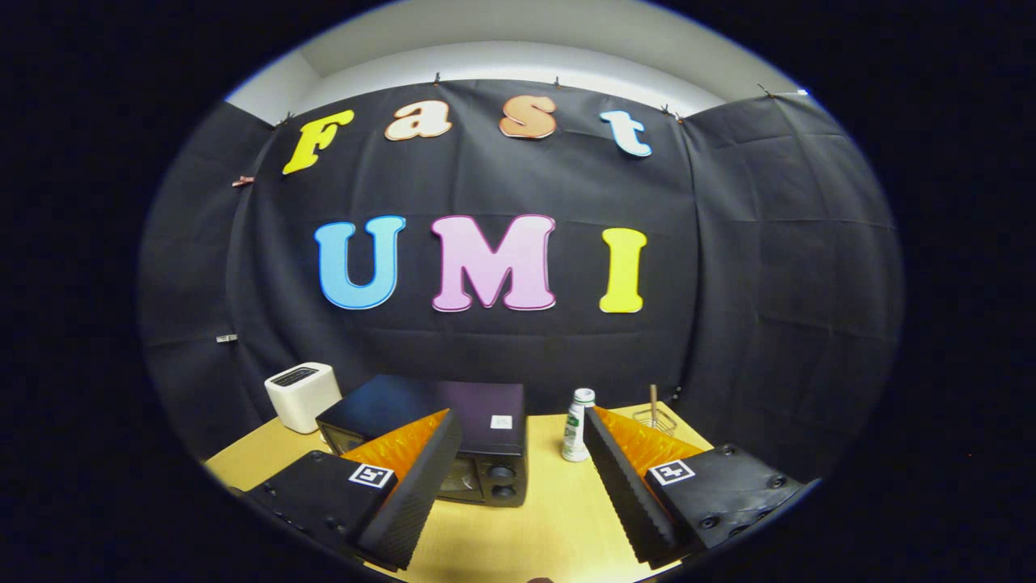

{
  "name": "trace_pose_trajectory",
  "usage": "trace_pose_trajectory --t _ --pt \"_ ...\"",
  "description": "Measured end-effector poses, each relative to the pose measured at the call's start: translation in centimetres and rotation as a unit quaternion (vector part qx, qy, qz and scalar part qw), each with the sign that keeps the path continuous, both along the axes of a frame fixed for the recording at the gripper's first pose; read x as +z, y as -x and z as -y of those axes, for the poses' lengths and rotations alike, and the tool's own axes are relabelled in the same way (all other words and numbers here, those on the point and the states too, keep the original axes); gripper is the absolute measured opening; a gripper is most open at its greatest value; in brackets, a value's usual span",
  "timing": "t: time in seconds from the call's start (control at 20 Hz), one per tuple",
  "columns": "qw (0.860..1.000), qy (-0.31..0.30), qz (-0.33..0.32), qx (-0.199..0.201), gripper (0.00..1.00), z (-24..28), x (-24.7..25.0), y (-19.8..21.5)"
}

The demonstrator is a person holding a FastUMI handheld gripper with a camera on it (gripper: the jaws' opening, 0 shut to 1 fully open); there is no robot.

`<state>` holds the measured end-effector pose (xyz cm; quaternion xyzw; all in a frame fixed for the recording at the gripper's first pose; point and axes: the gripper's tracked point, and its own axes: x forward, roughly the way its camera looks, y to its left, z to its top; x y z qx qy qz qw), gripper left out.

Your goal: Open the toaster oven, put the food inside, and close the toaster oven door.

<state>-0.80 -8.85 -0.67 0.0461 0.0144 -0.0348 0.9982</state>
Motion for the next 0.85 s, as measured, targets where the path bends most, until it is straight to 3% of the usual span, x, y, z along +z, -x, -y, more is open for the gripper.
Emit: trace_pose_trajectory --t 0.35,0.85 --pt "0.999 0.011 -0.02 -0.043 0.99 6.0 -1.8 4.9" --pt "0.999 0.023 -0.021 0.012 0.99 3.1 -0.9 5.6"
